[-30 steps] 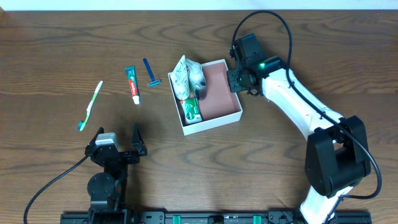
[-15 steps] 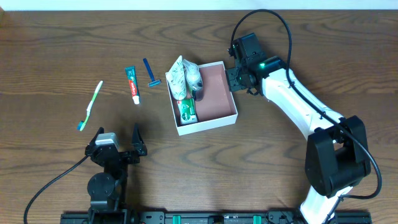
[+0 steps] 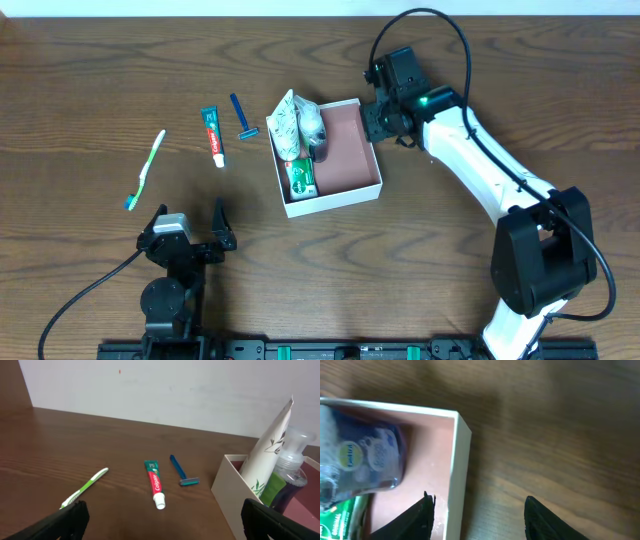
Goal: Pack container
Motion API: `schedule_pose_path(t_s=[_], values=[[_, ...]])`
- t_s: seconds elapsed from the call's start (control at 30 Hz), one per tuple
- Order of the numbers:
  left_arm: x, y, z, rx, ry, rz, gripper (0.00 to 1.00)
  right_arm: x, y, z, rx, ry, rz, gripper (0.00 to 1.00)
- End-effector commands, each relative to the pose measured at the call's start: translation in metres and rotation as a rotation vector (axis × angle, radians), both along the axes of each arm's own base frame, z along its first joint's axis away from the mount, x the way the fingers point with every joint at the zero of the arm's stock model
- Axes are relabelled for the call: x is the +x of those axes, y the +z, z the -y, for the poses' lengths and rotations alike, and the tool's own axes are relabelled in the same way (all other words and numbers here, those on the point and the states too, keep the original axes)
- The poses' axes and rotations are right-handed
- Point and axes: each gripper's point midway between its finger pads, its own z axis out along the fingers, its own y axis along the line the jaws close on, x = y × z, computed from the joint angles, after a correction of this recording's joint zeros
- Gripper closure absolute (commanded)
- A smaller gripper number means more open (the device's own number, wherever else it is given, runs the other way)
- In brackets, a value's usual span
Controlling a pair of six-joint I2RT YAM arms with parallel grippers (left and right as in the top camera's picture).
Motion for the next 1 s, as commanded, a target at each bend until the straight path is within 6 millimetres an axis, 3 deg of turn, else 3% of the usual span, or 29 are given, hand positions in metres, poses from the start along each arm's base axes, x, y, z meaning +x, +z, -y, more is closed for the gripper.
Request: schedule_pose_path(t_s=[0.0, 0.23, 0.67, 0.97], values=[[-0.001, -0.018, -0.003, 0.015, 0.013, -0.048, 0.02, 0.002, 0.007, -0.005, 0.013, 0.039, 0.006, 0.45], [-0.001, -0.018, -0.003, 0.015, 0.013, -0.048, 0.02, -0.008, -0.002, -0.002, -0.005, 0.04, -0.038, 0.58], [-0.001, -0.018, -0.003, 0.015, 0.013, -0.048, 0.02, -0.02, -0.015, -0.004, 0.0, 0.078, -0.083, 0.58], [-0.001, -0.018, -0.003, 0.015, 0.013, -0.048, 0.02, -0.027, -0.042, -0.007, -0.013, 0.096, -0.155, 0.6]])
